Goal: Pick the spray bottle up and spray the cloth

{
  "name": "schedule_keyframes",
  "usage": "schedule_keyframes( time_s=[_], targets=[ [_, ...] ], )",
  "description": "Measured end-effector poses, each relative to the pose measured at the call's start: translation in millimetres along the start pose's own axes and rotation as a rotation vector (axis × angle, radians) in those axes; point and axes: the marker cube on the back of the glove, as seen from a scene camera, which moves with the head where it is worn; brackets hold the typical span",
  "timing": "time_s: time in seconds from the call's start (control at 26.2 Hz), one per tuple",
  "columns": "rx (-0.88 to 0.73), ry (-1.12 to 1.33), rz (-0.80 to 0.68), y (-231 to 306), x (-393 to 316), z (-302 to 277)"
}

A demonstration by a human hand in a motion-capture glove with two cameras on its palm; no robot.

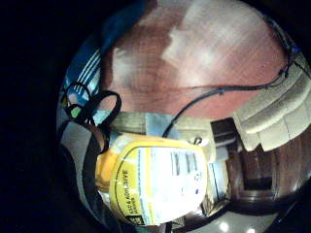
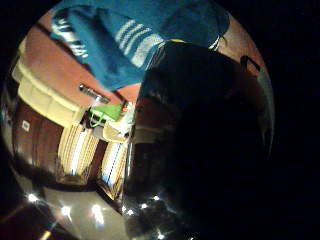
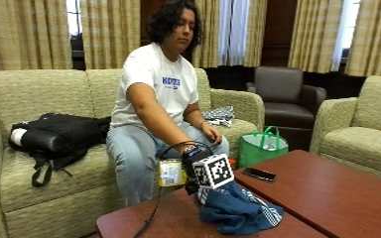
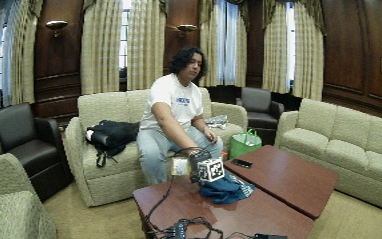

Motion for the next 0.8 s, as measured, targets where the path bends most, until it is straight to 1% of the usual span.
schedule_keyframes(
  time_s=[0.15, 0.38, 0.54, 0.65, 0.8],
  targets=[
    [0.126, -0.124, -0.149, 32.5, -9.8, -9.0],
    [0.394, -0.316, -0.395, 102.3, -13.7, -33.7],
    [0.543, -0.424, -0.576, 140.4, -10.6, -48.5],
    [0.616, -0.465, -0.694, 156.4, -13.2, -53.6],
    [0.661, -0.515, -0.831, 166.1, -35.4, -53.0]
  ],
)
